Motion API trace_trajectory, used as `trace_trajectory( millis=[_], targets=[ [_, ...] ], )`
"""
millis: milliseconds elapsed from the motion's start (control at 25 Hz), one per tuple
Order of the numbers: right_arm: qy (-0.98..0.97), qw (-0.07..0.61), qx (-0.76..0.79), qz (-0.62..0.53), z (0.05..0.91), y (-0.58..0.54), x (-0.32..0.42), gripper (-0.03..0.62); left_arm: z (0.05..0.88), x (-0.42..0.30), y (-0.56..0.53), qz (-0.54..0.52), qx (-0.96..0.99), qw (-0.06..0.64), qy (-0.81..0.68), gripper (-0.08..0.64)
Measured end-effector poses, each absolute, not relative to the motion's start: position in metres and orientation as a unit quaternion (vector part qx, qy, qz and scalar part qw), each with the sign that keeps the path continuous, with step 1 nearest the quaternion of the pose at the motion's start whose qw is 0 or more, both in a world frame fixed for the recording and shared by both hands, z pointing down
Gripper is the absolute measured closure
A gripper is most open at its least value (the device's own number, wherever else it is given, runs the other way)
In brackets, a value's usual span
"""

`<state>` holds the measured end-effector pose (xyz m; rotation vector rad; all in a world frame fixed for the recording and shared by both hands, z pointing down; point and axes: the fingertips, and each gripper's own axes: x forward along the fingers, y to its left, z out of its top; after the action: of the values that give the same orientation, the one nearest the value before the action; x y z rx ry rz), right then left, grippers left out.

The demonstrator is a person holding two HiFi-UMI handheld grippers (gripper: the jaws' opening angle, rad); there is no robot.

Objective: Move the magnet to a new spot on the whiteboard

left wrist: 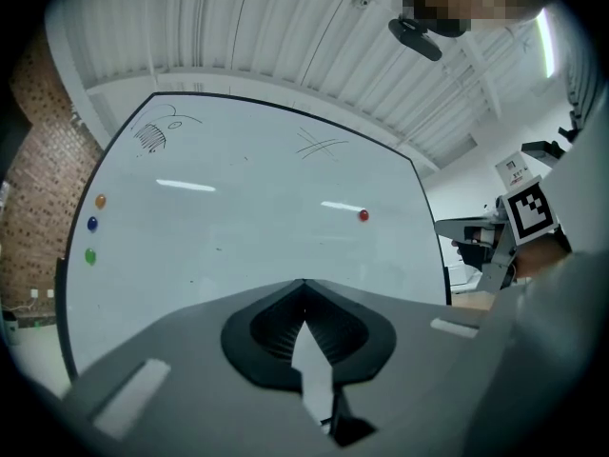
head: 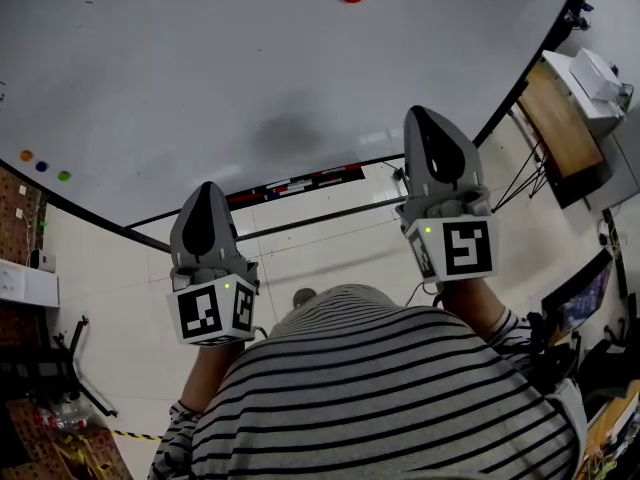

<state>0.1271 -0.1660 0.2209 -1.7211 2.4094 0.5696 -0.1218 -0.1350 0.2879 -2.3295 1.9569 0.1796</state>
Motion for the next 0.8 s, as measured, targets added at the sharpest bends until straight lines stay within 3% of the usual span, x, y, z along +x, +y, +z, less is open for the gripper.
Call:
trace_trajectory(
  millis=[440,800],
  targets=[
    [0.828,0.03,-0.551,0.097,0.284,-0.091,0.168,0.592,0.312,-0.043,-0.062,0.047,-0.776,0.016,0.629,0.545],
    [0.837,0.02,-0.538,0.097,0.296,-0.066,0.18,0.592,0.326,-0.001,-0.035,0.033,-0.79,0.004,0.612,0.545]
  ],
)
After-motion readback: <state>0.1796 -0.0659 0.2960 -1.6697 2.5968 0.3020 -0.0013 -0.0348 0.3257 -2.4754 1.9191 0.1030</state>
